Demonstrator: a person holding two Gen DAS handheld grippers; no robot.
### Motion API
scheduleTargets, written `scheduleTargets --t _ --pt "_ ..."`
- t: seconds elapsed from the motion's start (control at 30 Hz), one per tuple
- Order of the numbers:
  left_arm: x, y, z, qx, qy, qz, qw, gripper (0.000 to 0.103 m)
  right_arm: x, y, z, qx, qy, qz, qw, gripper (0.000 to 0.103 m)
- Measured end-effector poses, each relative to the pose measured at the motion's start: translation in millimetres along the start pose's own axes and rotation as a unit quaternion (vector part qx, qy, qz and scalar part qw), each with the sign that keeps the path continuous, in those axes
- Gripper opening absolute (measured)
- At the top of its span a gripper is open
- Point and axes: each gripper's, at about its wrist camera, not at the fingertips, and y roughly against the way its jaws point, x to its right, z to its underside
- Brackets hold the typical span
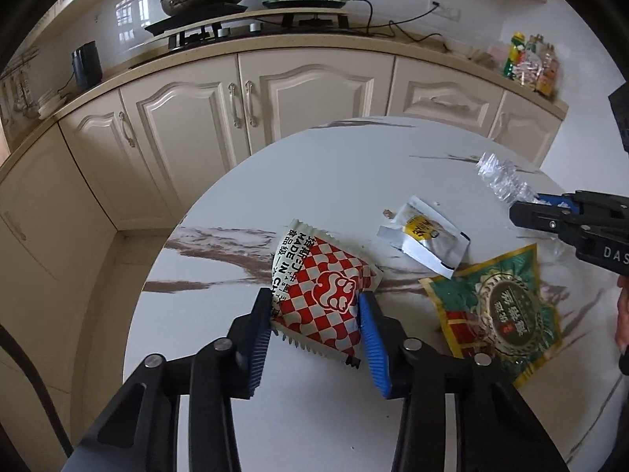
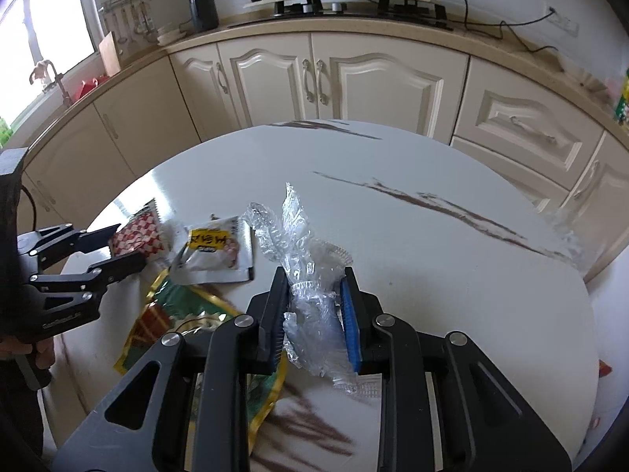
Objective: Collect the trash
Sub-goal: 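Grasp the clear plastic wrap with the right tool while the left tool grasps the red-checkered packet, then carry the plastic wrap and red-checkered packet with both tools toward the blue bin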
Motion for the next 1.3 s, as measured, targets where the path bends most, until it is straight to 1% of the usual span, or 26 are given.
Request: scheduleTargets --t 0.03,0.07,0.1,0.2,0.27,0.33,0.37,0.43,0.53,0.57,0.67,0.73,0.77,0.87,0.97,1.03,1.07,1.13,1.2,1.27,1.3 --pt "-0.7 0.9 0.6 0.000 0.003 0.003 1.0000 0.034 -1.8 2.6 0.9 0.002 0.000 0.000 1.000 0.024" --pt "-0.6 2.5 1.2 -0.001 0.005 0.005 1.0000 0.027 -3.7 5.3 1.5 0.003 0.001 -0.002 1.000 0.024" --pt "0.5 4.8 2.1 -0.004 0.003 0.016 0.9999 0.007 -5.5 7.7 2.2 0.005 0.001 -0.003 1.000 0.024" --pt "5.3 12.5 5.7 -0.007 0.000 0.016 0.9998 0.007 -12.7 18.4 4.3 0.014 0.000 -0.004 1.000 0.024" --pt "4.9 16.9 9.0 -0.014 0.008 0.022 0.9996 0.006 -16.3 25.5 4.2 0.019 0.000 -0.006 1.000 0.024" --pt "4.6 23.8 12.5 -0.013 0.009 0.018 0.9997 0.006 -22.9 34.3 4.6 0.025 0.001 -0.007 1.000 0.024" --pt "4.4 29.1 15.9 -0.014 0.012 0.028 0.9994 0.006 -27.9 39.2 5.1 0.028 0.003 -0.008 1.000 0.024" --pt "2.6 46.6 23.4 -0.001 0.021 0.041 0.9989 0.006 -37.3 47.6 6.7 0.035 0.008 -0.011 0.999 0.024" --pt "-4.0 89.9 37.7 0.032 0.036 0.050 0.9976 0.006 -59.0 61.5 7.6 0.045 0.020 -0.020 0.999 0.024" --pt "-6.8 105.2 42.7 0.044 0.041 0.048 0.9970 0.006 -68.7 66.3 7.7 0.048 0.026 -0.023 0.998 0.024" --pt "-19.8 145.6 61.8 0.070 0.054 0.035 0.9955 0.007 -104.1 81.9 8.5 0.064 0.043 -0.045 0.996 0.024" --pt "-35.9 178.7 82.4 0.088 0.071 0.019 0.9934 0.007 -133.4 91.3 8.1 0.074 0.060 -0.061 0.994 0.024" --pt "-40.9 189.0 89.6 0.095 0.076 0.013 0.9926 0.007 -151.2 94.8 8.4 0.079 0.072 -0.070 0.992 0.024" --pt "-67.6 228.7 125.3 0.107 0.099 -0.023 0.9890 0.007 -202.9 102.0 10.2 0.088 0.103 -0.097 0.986 0.024" --pt "-98.8 256.8 163.3 0.107 0.135 -0.046 0.9839 0.007 -260.2 101.6 16.4 0.090 0.135 -0.126 0.979 0.024" --pt "-125.4 269.9 194.4 0.100 0.163 -0.067 0.9792 0.008 -296.8 96.0 23.3 0.090 0.151 -0.146 0.974 0.024" --pt "-135.3 273.3 206.0 0.094 0.174 -0.077 0.9772 0.008 -319.7 89.6 27.1 0.083 0.161 -0.160 0.970 0.024" --pt "-155.6 275.9 229.2 0.081 0.197 -0.095 0.9724 0.008 -351.5 77.0 36.4 0.075 0.172 -0.174 0.967 0.024" --pt "-178.4 272.2 257.0 0.060 0.226 -0.105 0.9667 0.008 -386.2 56.2 49.0 0.055 0.186 -0.190 0.962 0.024" --pt "-196.7 264.3 279.8 0.039 0.251 -0.115 0.9604 0.008 -414.5 31.2 62.6 0.033 0.199 -0.196 0.960 0.024" --pt "-206.2 257.0 292.9 0.024 0.264 -0.114 0.9576 0.008 -426.9 15.4 69.6 0.021 0.203 -0.198 0.959 0.024"
